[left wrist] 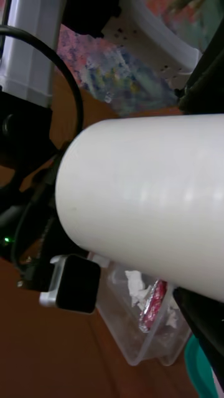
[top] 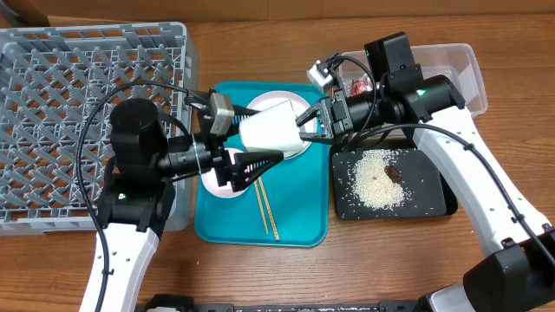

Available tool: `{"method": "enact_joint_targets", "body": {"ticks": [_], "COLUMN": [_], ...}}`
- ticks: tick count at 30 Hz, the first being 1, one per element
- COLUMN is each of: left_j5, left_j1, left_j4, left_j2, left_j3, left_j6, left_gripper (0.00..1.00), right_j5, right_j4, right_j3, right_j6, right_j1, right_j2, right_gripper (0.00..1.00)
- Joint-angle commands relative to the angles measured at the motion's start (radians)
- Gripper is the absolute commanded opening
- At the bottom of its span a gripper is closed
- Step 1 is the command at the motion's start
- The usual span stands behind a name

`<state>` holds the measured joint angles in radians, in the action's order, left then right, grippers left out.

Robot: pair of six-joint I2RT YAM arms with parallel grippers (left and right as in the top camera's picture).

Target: Sort waste into correct bins and load items into the dishwasher

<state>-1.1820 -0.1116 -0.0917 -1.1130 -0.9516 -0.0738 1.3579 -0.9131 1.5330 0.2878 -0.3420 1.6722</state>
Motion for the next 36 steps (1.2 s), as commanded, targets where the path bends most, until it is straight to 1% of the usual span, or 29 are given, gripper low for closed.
{"method": "enact_joint_targets", "body": {"ticks": [1,3,8,10,16,17,18,19,20,22,23,24,27,30,31,32,34,36], "left_j5": [-0.023,-0.023,-0.024,-0.024,-0.023,-0.023,-0.021,-0.018,-0.007,0.045,0.075,0.128,0.192,0.225,0.229,0.237,0.276,0.321], "left_j1": [-0.006,-0.006,-0.007,-0.007,-0.007,-0.007,-0.007,-0.006,-0.006,-0.005,-0.004,-0.002,0.018,0.066,0.105,0.129,0.179,0.241], "left_j4": [0.048,0.068,0.048,0.043,0.036,0.036,0.036,0.035,0.032,0.009,-0.007,-0.043,-0.096,-0.145,-0.178,-0.201,-0.254,-0.325], "left_j2": [0.0,0.0,0.0,0.0,0.0,0.0,0.0,0.0,0.0,0.0,0.0,0.0,0.0,0.001,0.002,0.003,0.003,0.003], "left_j3": [-0.02,-0.02,-0.02,-0.02,-0.02,-0.02,-0.02,-0.02,-0.02,-0.02,-0.02,-0.02,-0.02,-0.02,-0.02,-0.02,-0.02,-0.02], "left_j6": [-0.048,-0.065,-0.065,-0.065,-0.065,-0.065,-0.064,-0.064,-0.06,-0.06,-0.059,-0.032,0.002,0.02,0.027,0.03,0.029,0.029], "left_gripper": [0.89,0.87,0.72,0.69,0.66,0.66,0.65,0.64,0.63,0.61,0.61,0.61,0.61,0.57,0.56,0.55,0.52,0.52], "right_j5": [0.031,0.032,0.032,0.032,0.031,0.031,0.031,0.024,0.008,-0.036,-0.073,-0.15,-0.36,-0.681,-0.884,-0.966,-1.051,-1.104], "right_j4": [0.0,-0.002,-0.002,-0.001,0.0,0.002,0.003,0.003,0.002,0.002,0.002,-0.006,-0.041,-0.106,-0.15,-0.173,-0.21,-0.244], "right_j3": [0.006,0.006,0.006,0.006,0.006,0.006,0.006,0.006,0.006,0.006,0.006,0.006,0.006,0.006,0.006,0.006,0.007,0.007], "right_j6": [-0.008,-0.008,-0.008,-0.008,-0.008,-0.008,-0.008,-0.008,-0.008,-0.008,-0.008,-0.005,-0.002,0.032,0.079,0.088,0.086,0.078], "right_j1": [-0.005,-0.005,-0.005,-0.005,-0.005,-0.005,-0.005,-0.005,-0.005,-0.005,-0.005,-0.003,0.004,0.024,0.042,0.054,0.081,0.11], "right_j2": [-0.002,-0.002,-0.002,-0.002,-0.002,-0.002,-0.002,-0.002,-0.002,-0.002,-0.002,-0.002,-0.002,-0.002,-0.002,-0.002,-0.005,-0.013], "right_gripper": [0.04,0.04,0.04,0.04,0.04,0.05,0.11,0.21,0.24,0.26,0.29,0.33,0.4,0.43,0.44,0.44,0.44,0.44]}}
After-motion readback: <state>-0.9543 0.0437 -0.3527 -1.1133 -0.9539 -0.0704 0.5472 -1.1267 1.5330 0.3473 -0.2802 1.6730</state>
